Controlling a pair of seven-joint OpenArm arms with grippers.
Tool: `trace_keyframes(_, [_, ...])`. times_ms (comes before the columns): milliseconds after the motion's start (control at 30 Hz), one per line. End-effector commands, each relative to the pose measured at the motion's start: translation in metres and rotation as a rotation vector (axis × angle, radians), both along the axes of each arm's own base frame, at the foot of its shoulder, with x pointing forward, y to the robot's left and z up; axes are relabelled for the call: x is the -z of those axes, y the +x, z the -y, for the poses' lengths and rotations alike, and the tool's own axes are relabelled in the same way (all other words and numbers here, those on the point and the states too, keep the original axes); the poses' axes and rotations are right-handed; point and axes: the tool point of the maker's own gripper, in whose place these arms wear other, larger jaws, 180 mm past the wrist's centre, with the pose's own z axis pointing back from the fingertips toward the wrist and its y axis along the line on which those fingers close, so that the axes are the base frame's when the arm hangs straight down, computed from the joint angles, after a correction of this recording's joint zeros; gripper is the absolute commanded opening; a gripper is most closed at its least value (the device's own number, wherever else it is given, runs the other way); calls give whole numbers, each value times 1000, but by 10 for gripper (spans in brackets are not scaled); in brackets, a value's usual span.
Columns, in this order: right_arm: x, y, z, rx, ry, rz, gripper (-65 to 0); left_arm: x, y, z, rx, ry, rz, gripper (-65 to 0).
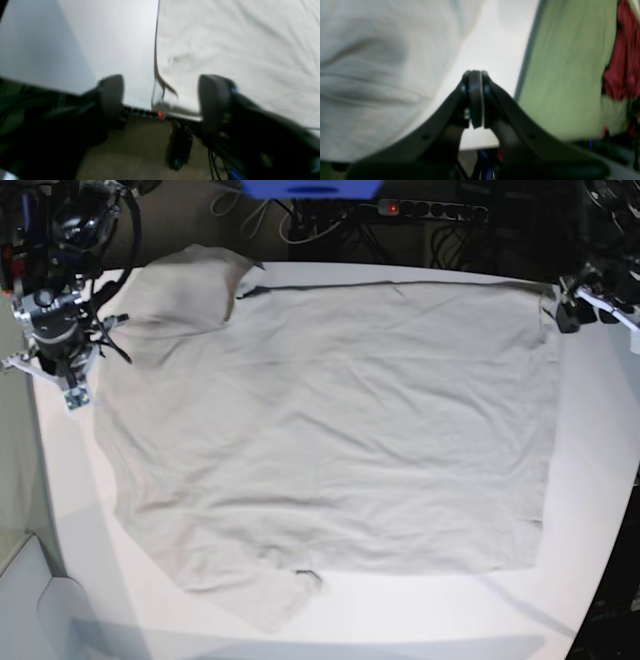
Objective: Layout the t-shirt on the table in an organized manner, then fold the t-shirt properly
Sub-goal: 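Grasp the collar-side corners of the shirt with both grippers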
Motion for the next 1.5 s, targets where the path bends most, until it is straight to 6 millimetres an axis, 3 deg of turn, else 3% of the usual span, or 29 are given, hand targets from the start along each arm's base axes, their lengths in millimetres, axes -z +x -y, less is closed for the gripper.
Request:
trace_keyframes(0, [-7,0,3,14,-1,31,-594,-9,5,-4,3,17,30,-105])
trace_keyframes(100, [0,-15,10,57,6,6,-504,1,-3,4,20,7,-4,-43])
trace_keyframes(233, [11,-31,9,68,15,-35,-418,23,-9,12,27,-42,-61,-31])
trace_keyframes(367, [18,-40,6,71,26,-60,-402,47,-10,15,40,-21,-103,-31])
trace_keyframes(533, [22,-48,6,73,27,-80,-402,53,-9,18,63,20,-86,-38])
trace_keyframes(600, [21,-50,10,86,23,-81,-402,54,-9,17,59,19,-84,-89])
trace_keyframes(767, [20,-57,19,139,27,-73,-402,71,-19,11,29,-11,-129,-289])
trace_keyframes(1100, [20,-57,19,138,26,-71,-402,72,-15,3,26,-5,-133,-272])
trace_keyframes(1333, [21,-60,20,139,24,-79,-404,71,-14,3,27,-4,-132,-491])
trace_keyframes(1467, [21,-65,24,164,24,-81,-404,69,-13,3,30,-1,-126,-500])
